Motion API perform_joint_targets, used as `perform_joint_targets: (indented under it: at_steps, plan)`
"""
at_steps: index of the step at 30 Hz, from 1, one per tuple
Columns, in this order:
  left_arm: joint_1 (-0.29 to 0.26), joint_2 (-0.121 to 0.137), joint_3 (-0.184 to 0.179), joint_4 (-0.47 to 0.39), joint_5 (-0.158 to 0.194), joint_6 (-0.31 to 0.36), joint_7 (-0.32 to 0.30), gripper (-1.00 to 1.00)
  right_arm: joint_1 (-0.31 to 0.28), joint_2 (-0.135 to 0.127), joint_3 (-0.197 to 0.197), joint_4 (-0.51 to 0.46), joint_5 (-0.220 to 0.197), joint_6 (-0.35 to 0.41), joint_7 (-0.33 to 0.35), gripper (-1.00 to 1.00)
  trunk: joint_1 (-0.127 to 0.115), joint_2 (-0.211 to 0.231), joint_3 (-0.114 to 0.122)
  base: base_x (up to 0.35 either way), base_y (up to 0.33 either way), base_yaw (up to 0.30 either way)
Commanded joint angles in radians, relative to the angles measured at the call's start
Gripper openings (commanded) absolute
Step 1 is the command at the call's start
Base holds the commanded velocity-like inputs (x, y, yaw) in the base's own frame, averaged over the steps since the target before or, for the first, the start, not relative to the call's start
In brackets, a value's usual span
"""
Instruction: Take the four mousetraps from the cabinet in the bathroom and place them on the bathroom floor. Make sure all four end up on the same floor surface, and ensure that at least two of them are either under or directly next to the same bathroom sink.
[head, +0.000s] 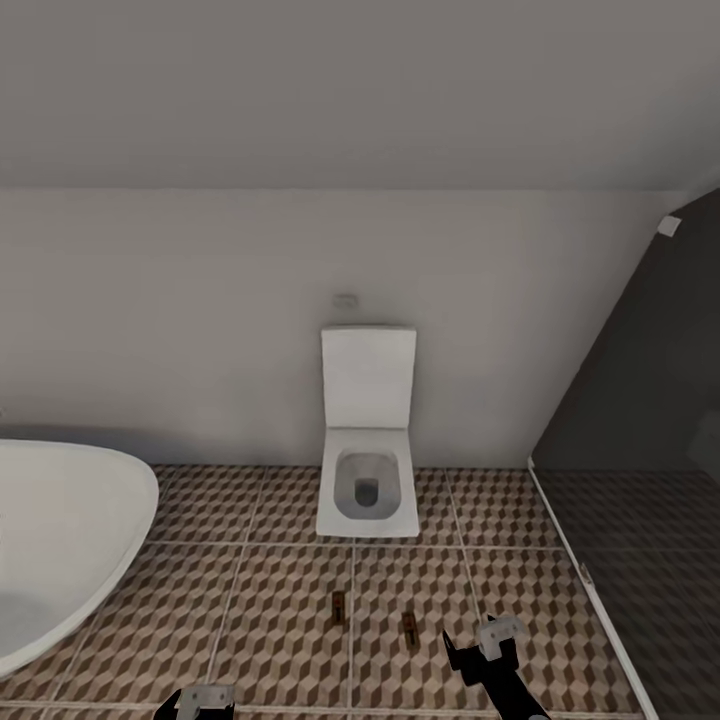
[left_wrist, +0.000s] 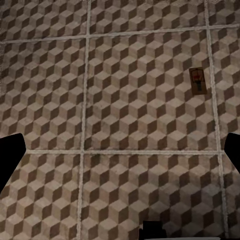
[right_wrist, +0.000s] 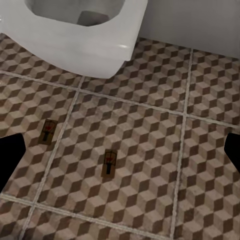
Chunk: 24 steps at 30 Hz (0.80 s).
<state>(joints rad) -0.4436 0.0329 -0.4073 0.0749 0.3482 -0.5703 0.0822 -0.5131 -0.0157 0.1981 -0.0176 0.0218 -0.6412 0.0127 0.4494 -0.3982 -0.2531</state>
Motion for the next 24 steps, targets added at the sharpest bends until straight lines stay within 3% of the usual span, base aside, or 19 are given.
perform_joint_targets:
  at_steps: [1, 24]
  plan:
    - [-0.001, -0.001, -0.008, 0.003, 0.003, -0.005, 0.004, 1.0, -0.001, 0.0, 0.0, 0.001, 0.002, -0.003, 0.002, 1.0, 0.001, -0.002, 0.0, 0.0, 0.0, 0.064]
    - [-0.001, -0.001, -0.008, 0.003, 0.003, -0.005, 0.004, 1.0, -0.001, 0.0, 0.0, 0.001, 0.002, -0.003, 0.001, 1.0, 0.001, -0.002, 0.036, 0.0, 0.0, 0.068]
